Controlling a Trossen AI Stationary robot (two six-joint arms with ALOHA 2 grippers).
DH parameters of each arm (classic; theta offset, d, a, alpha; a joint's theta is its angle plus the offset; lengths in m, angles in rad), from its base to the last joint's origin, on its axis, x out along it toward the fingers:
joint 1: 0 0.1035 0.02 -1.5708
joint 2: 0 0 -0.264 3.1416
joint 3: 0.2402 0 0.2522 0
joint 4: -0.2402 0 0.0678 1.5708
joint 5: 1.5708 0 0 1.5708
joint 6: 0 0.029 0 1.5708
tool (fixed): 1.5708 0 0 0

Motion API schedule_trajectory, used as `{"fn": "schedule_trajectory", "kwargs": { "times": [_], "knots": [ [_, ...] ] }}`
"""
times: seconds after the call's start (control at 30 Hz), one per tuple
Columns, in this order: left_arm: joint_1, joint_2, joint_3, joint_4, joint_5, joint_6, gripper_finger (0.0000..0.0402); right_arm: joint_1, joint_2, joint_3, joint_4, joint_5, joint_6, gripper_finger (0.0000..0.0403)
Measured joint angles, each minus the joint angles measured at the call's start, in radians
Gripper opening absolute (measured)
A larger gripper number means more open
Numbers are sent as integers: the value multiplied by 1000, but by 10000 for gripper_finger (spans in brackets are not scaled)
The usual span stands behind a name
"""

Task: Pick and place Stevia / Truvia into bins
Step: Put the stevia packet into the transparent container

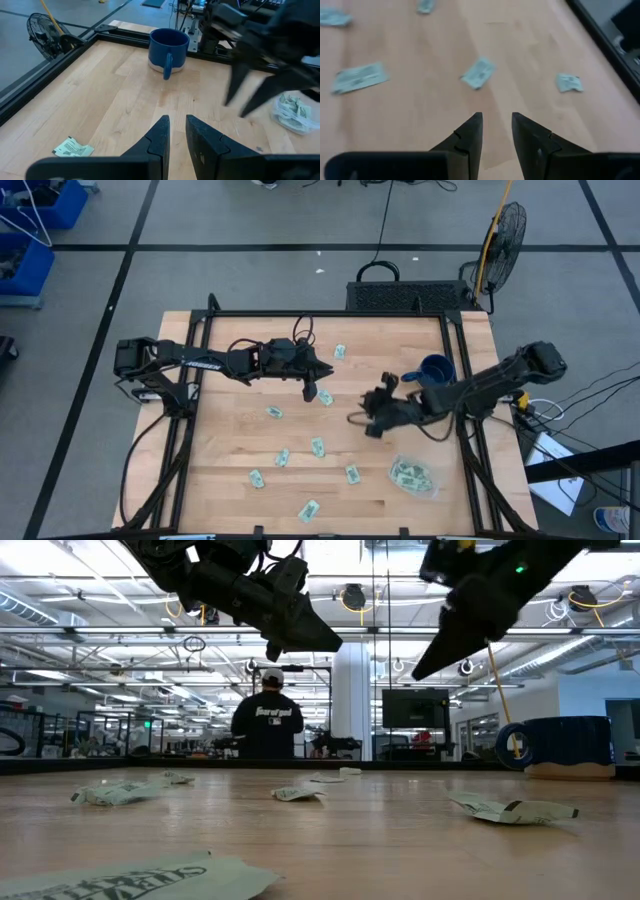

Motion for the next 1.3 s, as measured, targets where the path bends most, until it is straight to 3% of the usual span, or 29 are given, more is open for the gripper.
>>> {"fn": "schedule_trajectory", "kwargs": {
  "times": [0.6,1.3],
  "knots": [
    [0,0,0,0,0,0,65,-198,0,0,126,-3,-17,100],
    [0,0,0,0,0,0,65,-211,0,0,125,-3,-25,100]
  ]
}}
